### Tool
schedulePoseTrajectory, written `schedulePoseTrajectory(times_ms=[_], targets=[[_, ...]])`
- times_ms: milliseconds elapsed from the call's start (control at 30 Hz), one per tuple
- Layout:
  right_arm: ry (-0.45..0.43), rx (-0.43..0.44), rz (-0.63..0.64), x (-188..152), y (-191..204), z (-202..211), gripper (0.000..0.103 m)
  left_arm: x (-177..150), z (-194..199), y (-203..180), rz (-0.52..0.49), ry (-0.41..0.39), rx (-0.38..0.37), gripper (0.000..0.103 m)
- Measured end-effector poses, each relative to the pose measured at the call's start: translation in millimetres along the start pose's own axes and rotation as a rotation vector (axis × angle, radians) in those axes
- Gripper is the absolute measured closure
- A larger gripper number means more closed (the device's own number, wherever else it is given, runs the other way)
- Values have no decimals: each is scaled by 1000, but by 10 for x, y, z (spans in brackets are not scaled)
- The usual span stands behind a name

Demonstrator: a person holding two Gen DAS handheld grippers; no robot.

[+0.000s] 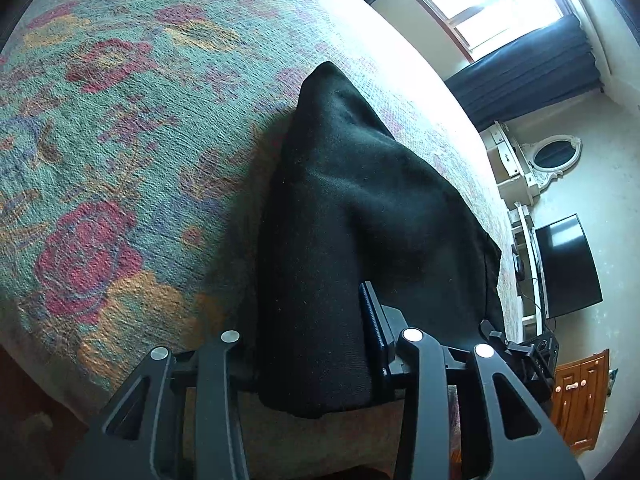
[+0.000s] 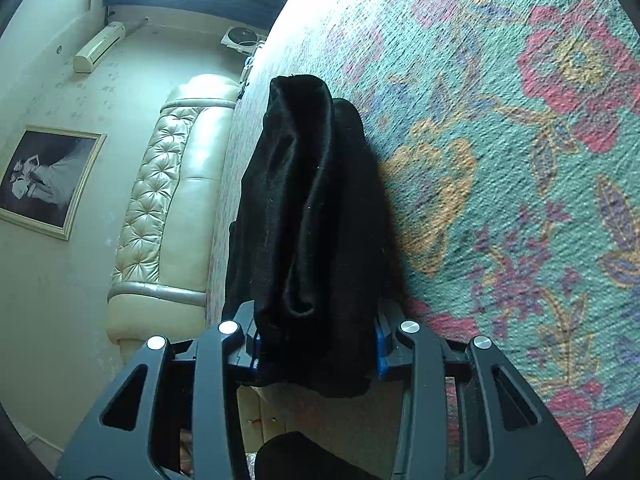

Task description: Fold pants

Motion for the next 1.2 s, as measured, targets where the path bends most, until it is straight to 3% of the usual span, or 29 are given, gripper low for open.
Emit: schedulePoseTrajectory(times_ms=[1200], targets=[[11,34,-56,-272,-357,188,65,68,-54,17,-15,-9,5,63]])
Point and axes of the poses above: each gripper's, at about its wrist camera, not at the fingertips, and z roughly against the way its jaws point, y to its left, x to its top, the point moved 1 cm from there along -z, roughly the way its jaws point, and after that the axes turned 4 degrees about z, right-handed, at the moved point
